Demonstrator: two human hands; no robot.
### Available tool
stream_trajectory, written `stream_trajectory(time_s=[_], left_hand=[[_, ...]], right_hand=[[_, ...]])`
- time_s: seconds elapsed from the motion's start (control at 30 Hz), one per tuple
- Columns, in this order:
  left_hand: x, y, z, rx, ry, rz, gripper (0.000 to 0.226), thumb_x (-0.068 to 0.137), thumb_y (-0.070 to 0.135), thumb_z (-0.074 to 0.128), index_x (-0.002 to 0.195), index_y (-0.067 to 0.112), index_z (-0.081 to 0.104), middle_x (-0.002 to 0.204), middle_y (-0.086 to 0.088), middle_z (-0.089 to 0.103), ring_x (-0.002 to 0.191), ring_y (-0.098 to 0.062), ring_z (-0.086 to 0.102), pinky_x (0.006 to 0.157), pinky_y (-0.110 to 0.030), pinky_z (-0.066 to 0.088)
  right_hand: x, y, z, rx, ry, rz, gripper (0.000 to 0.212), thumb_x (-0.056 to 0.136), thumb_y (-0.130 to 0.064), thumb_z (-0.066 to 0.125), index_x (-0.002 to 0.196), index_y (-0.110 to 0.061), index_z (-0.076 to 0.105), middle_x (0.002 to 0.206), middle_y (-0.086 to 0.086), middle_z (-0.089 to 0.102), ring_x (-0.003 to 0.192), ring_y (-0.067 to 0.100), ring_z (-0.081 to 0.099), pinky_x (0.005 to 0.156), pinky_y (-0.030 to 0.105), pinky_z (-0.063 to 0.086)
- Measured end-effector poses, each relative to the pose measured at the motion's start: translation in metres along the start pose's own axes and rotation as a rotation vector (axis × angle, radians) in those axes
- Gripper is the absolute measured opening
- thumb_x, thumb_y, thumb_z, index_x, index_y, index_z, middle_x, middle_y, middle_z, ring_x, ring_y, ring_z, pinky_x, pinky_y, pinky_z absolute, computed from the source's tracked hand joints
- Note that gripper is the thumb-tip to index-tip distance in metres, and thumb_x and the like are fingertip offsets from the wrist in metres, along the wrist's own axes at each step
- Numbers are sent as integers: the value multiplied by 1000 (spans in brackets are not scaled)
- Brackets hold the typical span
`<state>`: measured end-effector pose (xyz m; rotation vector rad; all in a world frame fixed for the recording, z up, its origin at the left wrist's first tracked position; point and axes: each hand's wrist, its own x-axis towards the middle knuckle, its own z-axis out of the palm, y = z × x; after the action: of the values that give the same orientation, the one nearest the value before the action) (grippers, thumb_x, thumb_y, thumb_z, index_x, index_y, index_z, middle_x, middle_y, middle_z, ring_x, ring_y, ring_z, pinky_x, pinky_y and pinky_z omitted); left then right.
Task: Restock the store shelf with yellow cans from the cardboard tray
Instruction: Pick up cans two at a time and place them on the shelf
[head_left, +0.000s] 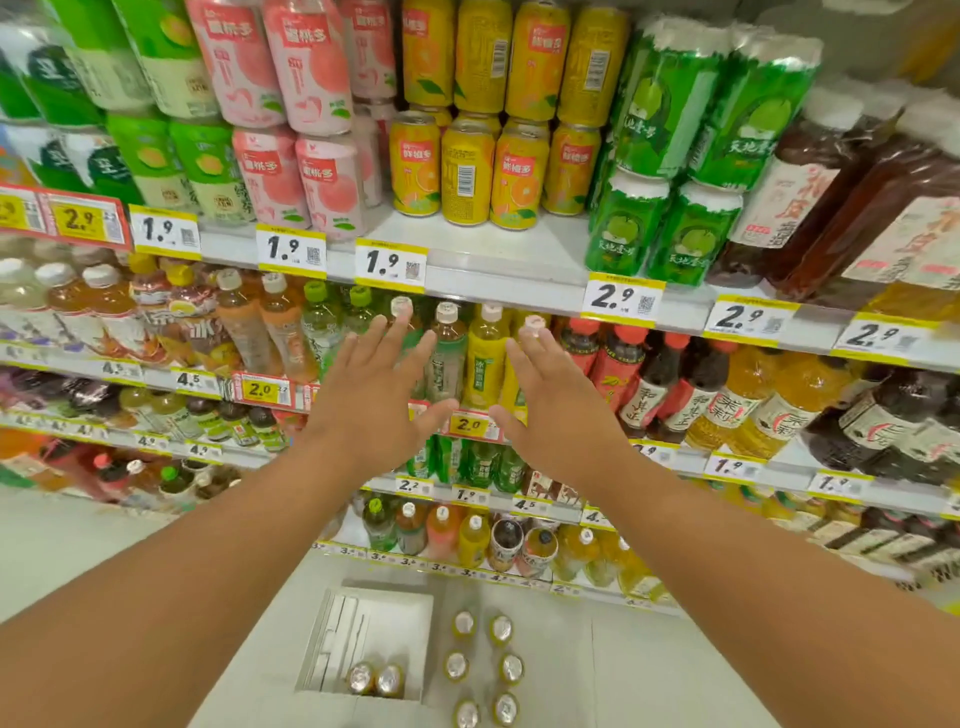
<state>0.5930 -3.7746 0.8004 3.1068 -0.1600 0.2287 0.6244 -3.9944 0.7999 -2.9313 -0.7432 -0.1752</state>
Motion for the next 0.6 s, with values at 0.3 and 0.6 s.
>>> stream_trajectory(time_s=[0.3, 0.6], left_hand=[[-83, -15, 79, 60, -64, -33, 86, 89, 75, 19, 157, 23, 24, 165, -12, 17, 153, -31, 14, 121, -51, 18], [-167, -57, 241, -42, -103, -78, 82, 89, 68, 32, 153, 17, 36, 161, -12, 30, 149, -32, 26, 119, -51, 26]], right_hand=[[-56, -33, 89, 52, -84, -47, 76, 98, -53, 40, 157, -9, 18, 165, 11, 10, 153, 28, 4, 124, 45, 15], [-100, -72, 252, 72, -187, -53, 74, 97, -47, 45, 157, -12, 20, 165, 6, 14, 153, 24, 8, 122, 37, 6]])
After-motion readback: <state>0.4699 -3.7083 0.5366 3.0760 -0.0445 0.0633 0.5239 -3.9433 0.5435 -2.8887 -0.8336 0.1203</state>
